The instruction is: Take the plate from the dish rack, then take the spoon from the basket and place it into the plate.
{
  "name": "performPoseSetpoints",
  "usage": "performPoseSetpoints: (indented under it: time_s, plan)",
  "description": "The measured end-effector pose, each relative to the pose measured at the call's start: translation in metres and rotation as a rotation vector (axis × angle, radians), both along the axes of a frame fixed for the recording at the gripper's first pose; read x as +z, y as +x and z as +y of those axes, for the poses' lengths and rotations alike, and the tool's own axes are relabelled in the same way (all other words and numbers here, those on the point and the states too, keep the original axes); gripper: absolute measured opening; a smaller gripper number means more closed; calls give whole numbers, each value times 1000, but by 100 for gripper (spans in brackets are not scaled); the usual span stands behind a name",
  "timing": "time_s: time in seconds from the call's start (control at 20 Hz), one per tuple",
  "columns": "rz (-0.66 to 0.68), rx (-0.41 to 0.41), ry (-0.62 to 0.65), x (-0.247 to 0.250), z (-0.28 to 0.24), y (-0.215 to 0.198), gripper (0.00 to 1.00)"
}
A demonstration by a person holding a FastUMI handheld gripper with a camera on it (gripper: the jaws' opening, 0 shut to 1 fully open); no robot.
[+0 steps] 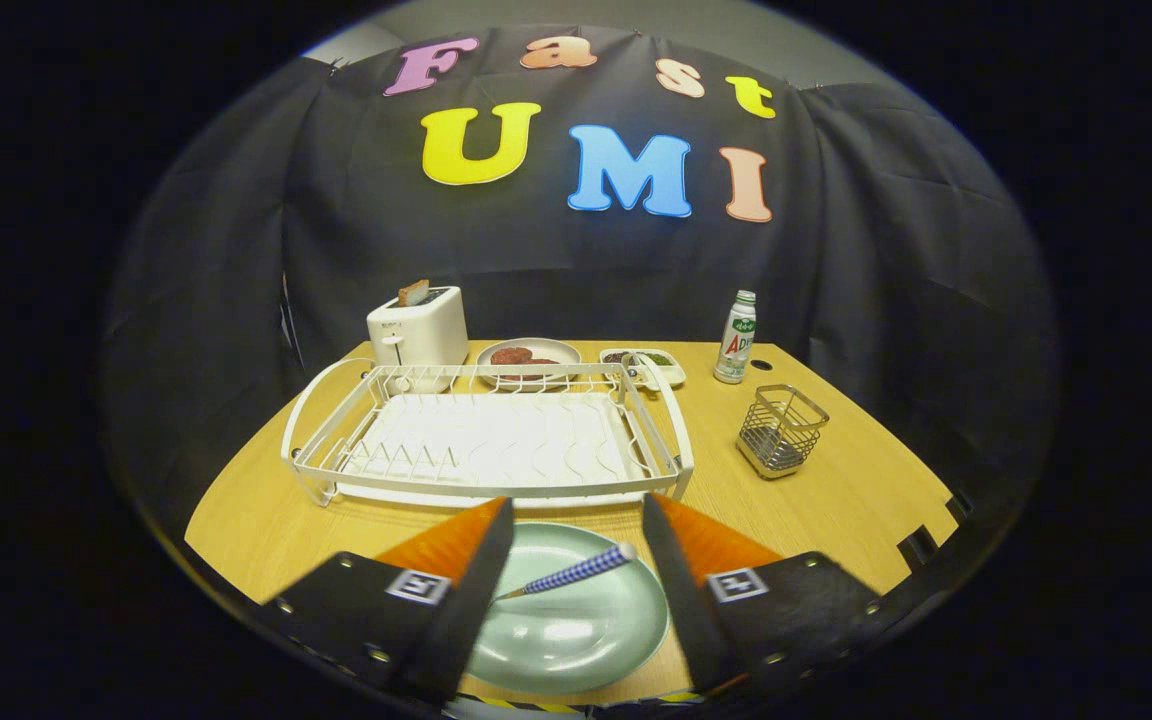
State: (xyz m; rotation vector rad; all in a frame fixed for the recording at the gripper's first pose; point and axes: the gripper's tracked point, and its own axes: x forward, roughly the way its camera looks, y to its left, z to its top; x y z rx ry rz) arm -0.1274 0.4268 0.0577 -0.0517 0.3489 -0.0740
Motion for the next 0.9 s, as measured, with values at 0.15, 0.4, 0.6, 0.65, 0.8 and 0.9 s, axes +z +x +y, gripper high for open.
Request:
performPoseSetpoints:
  time_s: [0.15,0.4,0.6,0.65,0.8,0.9]
  plan:
    - [-3,12,-5,2,4,6,97]
    - [-34,26,-14,27,6,11,97]
    - [-142,50,-36,90,3,25,97]
    - [-175,57,-42,107,2,29,97]
    - [-296,62,-55,166,-3,41,97]
    - [-361,67,-59,196,-4,46,97]
